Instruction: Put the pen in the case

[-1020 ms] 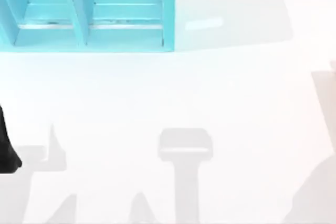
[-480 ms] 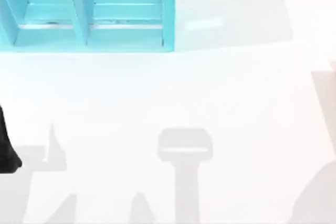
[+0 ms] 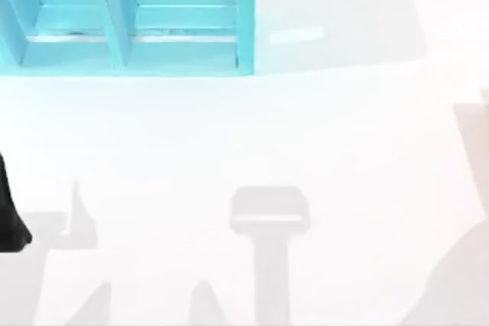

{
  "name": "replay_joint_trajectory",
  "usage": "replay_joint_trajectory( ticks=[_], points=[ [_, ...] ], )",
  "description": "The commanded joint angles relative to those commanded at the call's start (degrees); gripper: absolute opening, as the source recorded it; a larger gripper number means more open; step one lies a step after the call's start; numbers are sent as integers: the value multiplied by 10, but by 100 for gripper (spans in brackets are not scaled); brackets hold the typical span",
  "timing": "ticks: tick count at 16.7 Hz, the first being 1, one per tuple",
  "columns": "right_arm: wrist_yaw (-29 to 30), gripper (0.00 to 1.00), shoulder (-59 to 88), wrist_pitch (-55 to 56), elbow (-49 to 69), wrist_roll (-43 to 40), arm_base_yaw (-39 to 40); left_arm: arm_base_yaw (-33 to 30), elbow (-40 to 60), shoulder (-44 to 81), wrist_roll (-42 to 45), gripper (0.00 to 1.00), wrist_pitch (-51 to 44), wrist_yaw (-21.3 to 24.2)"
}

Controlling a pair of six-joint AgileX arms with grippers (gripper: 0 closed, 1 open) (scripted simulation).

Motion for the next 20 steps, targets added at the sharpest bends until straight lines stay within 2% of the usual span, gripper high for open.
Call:
replay_joint_trajectory(
  ticks=[7,20],
  points=[
    [-11,0,-3,30,-15,6,-6,0,0,0,0,100,0,0],
    [-11,98,-3,30,-15,6,-6,0,0,0,0,100,0,0]
  ],
)
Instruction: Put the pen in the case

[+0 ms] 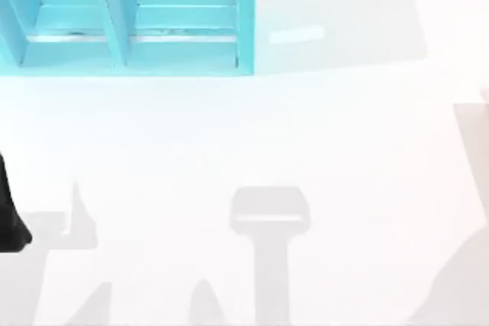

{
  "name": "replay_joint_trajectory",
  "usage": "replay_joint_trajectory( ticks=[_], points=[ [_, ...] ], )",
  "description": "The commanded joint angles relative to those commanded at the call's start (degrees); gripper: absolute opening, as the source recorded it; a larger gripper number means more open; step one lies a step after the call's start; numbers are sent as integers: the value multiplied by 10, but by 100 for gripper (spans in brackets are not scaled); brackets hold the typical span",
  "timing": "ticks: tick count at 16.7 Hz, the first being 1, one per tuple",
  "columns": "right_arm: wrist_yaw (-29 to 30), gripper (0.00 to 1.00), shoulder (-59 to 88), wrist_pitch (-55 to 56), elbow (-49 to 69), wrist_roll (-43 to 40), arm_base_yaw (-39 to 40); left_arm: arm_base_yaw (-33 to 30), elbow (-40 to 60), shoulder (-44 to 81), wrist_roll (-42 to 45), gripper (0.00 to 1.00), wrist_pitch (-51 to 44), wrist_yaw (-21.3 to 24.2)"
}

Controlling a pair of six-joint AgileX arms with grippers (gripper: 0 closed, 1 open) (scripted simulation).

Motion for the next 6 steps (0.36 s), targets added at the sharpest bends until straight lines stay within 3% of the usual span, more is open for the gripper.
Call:
replay_joint_trajectory(
  ticks=[6],
  points=[
    [0,100,0,0,0,0,0,0,0,0,0,100,0,0]
  ],
)
